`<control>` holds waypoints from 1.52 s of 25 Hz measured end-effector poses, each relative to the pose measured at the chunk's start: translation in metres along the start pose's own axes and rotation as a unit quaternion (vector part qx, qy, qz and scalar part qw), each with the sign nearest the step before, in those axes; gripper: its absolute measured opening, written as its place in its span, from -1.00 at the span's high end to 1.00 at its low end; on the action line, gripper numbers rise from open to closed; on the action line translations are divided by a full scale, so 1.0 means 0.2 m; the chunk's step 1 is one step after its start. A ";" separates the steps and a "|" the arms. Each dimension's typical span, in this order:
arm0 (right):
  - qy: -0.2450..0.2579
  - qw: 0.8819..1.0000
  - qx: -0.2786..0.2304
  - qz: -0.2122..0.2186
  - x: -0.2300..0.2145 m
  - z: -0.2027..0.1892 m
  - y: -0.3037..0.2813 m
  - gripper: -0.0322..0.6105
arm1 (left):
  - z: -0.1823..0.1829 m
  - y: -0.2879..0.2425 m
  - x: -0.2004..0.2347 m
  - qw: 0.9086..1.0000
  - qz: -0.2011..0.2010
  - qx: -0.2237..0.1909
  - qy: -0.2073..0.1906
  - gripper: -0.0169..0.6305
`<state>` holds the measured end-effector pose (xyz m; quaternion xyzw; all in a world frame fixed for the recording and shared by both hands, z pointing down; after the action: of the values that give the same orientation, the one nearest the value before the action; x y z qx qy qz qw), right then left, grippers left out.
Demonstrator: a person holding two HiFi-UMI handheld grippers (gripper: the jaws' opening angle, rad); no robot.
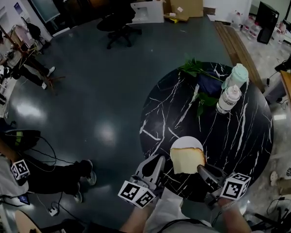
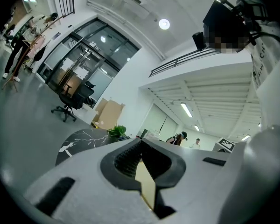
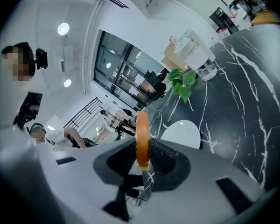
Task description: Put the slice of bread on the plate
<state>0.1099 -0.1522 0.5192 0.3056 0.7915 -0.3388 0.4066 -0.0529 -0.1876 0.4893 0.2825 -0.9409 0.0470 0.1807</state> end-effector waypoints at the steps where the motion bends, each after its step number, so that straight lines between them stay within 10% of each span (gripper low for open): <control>1: -0.006 1.000 0.001 -0.001 -0.02 0.01 -0.02 0.65 | 0.00 -0.02 0.03 1.000 0.003 0.000 0.000 0.92; 29: -0.198 0.979 0.031 -0.022 -0.44 -0.01 -0.21 0.64 | -0.10 -0.14 0.24 0.999 0.028 0.004 0.024 0.92; 34: -0.062 0.990 0.062 -0.114 -0.46 -0.02 -0.19 0.63 | -0.10 -0.11 0.23 0.999 0.029 0.002 0.027 0.92; 38: 0.094 0.974 0.085 -0.189 -0.45 0.01 -0.20 0.55 | -0.08 -0.10 0.23 0.999 0.033 -0.001 0.030 0.92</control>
<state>0.1240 -0.1963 0.6071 0.2142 0.8381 -0.4455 0.2309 -0.0725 -0.2249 0.5215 0.2494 -0.9440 0.0601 0.2073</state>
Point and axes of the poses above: the fingertips, and each gripper's own axes: y backward along the fingers, x to its left, z out of its top, the point moved 1 cm from there along y, backward along the fingers, and after that the axes turned 7 degrees about -y, right-handed, at the moved point
